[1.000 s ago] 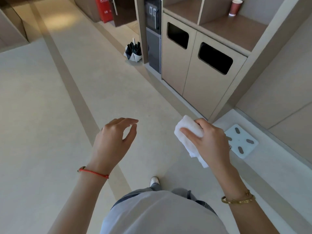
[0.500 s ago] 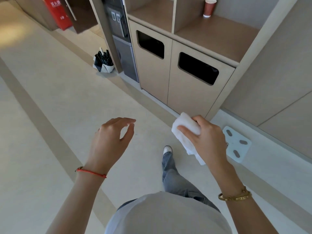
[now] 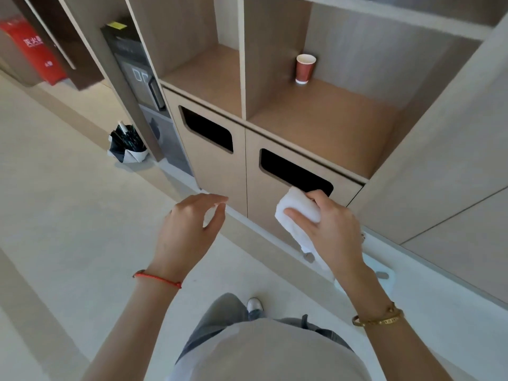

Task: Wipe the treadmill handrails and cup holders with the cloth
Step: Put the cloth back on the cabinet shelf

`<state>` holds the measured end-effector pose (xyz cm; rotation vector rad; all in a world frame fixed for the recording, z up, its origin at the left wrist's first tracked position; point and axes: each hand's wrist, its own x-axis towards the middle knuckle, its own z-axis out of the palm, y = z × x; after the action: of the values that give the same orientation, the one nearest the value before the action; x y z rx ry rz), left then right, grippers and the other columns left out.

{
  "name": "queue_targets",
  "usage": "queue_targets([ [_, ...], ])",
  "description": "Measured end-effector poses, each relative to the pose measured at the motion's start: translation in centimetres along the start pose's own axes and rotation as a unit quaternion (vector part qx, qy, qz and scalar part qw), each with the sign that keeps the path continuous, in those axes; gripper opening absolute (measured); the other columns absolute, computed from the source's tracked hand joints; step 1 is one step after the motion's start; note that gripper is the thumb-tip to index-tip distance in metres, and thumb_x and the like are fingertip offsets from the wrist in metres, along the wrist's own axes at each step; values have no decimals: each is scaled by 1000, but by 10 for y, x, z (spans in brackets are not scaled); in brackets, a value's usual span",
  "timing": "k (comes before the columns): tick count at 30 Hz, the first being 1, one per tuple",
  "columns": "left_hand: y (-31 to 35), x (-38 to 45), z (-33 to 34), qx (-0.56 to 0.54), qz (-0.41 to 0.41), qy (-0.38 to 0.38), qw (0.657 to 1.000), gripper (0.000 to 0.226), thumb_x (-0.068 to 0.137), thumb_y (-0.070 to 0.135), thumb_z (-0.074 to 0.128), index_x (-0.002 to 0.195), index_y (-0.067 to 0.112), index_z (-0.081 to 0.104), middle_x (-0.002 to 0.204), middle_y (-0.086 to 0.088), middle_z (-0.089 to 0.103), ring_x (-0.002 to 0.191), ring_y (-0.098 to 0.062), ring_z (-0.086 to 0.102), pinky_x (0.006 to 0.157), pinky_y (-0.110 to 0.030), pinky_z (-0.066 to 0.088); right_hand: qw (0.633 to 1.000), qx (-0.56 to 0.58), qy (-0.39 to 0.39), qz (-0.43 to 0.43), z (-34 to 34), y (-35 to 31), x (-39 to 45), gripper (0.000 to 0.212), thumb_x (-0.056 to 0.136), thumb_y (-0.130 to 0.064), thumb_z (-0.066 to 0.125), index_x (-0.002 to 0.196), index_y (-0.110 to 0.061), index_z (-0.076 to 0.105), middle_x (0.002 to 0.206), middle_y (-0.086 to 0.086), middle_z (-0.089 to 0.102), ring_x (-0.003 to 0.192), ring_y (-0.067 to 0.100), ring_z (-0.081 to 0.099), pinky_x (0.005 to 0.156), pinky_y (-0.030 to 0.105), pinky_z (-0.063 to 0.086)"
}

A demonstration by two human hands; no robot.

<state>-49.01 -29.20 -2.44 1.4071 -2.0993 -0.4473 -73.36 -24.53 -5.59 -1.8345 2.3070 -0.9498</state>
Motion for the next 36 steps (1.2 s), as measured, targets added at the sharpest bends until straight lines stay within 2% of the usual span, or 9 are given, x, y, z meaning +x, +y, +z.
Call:
queue_targets([
  [5,-7,78,26,-4,39,-35,999,21,94,16,61,111,15,74,107,1,74,91,-16,71,80,-31,58,999,-13,28,38,14,24,55,62,79,-74,39,95,-19,62,63,-5,59,52,13,46,55,24,35],
  [9,-17,141,54,-11,66,-67,996,22,95,15,61,113,14,73,109,-1,73,95,-17,70,82,-32,58,996,-49,43,67,27,46,95,52,82,-67,55,101,-20,64,68,0,64,55,18,51,57,23,34],
  [12,-26,192,78,-18,94,-88,991,22,94,14,61,113,12,72,109,-1,73,98,-18,69,84,-35,58,985,-142,10,94,38,60,129,60,85,-73,35,114,-28,63,87,-3,69,64,22,56,60,25,32],
  [17,-40,276,118,-26,134,-119,984,23,95,17,60,114,15,72,107,-1,73,97,-19,69,81,-37,57,977,-117,75,160,56,71,199,50,84,-63,60,112,-22,64,75,8,68,67,37,64,60,35,50],
  [19,-45,308,133,-29,147,-128,980,22,94,17,59,112,16,72,108,0,73,98,-19,69,82,-37,57,975,-122,98,156,66,77,226,48,84,-59,63,112,-20,64,75,9,68,65,37,64,59,35,51],
  [22,-51,350,155,-20,172,-147,974,24,95,18,58,114,17,71,110,0,72,94,-20,68,80,-36,56,966,-168,140,136,82,87,262,44,77,-51,76,103,-16,68,65,7,66,50,32,61,49,25,36],
  [25,-54,380,175,-7,194,-168,967,24,94,17,58,115,18,71,105,-3,70,86,-25,68,77,-35,56,961,-196,141,131,97,95,290,44,75,-48,79,101,-14,68,63,7,65,45,30,60,48,22,31],
  [31,-58,405,209,0,208,-207,956,25,96,20,55,116,18,70,106,-3,68,87,-22,66,79,-37,56,962,-212,82,152,120,122,315,51,88,-55,60,120,-15,62,98,8,68,76,31,67,52,26,36],
  [36,-63,412,235,9,207,-233,950,28,99,24,50,121,20,66,115,0,66,97,-18,65,85,-35,55,946,-280,133,91,140,148,315,46,78,-52,71,99,-11,69,79,5,69,52,23,63,38,22,39],
])
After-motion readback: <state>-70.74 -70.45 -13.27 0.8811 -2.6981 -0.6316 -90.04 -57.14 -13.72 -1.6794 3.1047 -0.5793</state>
